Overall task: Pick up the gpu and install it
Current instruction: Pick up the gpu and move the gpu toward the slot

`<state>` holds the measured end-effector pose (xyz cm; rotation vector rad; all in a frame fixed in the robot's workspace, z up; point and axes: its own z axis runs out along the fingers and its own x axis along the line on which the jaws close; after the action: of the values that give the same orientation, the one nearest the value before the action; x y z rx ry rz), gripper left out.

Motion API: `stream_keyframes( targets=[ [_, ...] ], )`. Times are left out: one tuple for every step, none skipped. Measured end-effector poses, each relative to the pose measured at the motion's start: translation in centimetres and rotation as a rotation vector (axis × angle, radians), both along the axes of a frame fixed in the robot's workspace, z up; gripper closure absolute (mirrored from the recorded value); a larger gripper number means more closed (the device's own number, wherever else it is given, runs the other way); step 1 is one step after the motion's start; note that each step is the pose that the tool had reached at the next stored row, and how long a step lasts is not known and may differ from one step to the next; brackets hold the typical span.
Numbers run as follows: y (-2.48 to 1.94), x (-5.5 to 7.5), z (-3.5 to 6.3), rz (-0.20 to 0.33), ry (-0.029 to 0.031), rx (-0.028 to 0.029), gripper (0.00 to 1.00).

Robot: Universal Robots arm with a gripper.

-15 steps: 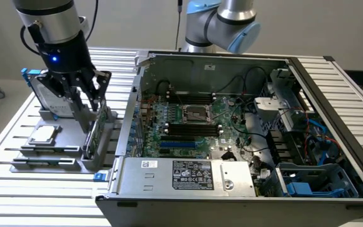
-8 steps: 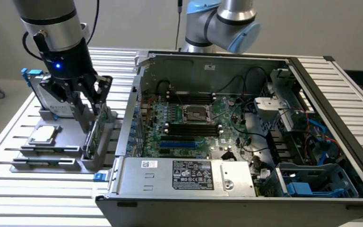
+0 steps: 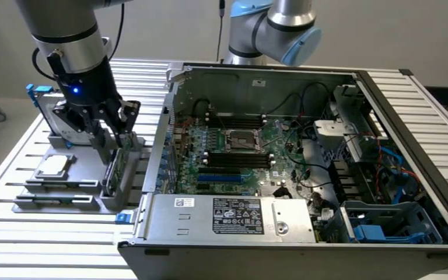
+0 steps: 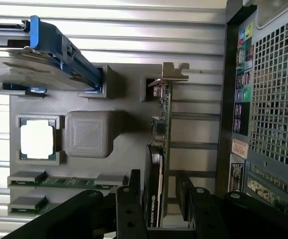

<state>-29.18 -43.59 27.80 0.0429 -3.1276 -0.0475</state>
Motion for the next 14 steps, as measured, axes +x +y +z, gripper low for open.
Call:
stream_keyframes(
  targets=[
    [0.0,0.0,-0.18,0.0,0.0,0.0,0.58],
    [0.0,0.0,-0.37,0.0,0.0,-0.0001,0.58],
    [0.0,0.0,-0.56,0.0,0.0,0.0,0.58],
    [0.0,0.0,-0.74,-0.001,-0.0001,0.0,0.58],
    [-0.02,0.0,-0.91,-0.002,-0.0001,0.0,0.58],
    [-0.06,0.0,-1.09,-0.003,0.0,0.0,0.58],
    [-0.09,0.0,-1.28,-0.006,-0.0001,0.0001,0.58],
    [-0.14,0.0,-1.46,-0.009,-0.0001,0.0001,0.58],
    [-0.16,0.1,-1.63,-0.014,0.0,0.0003,0.58],
    [-0.17,0.1,-1.82,-0.021,0.0,0.0004,0.58],
    [-0.18,0.1,-2.01,-0.029,-0.0001,0.0006,0.58],
    [-0.18,0.1,-2.19,-0.039,-0.0001,0.0007,0.58],
    [-0.18,0.1,-2.35,-0.05,0.0,0.0008,0.58],
    [-0.18,0.1,-2.5,-0.062,-0.0001,0.001,0.58]
  ],
)
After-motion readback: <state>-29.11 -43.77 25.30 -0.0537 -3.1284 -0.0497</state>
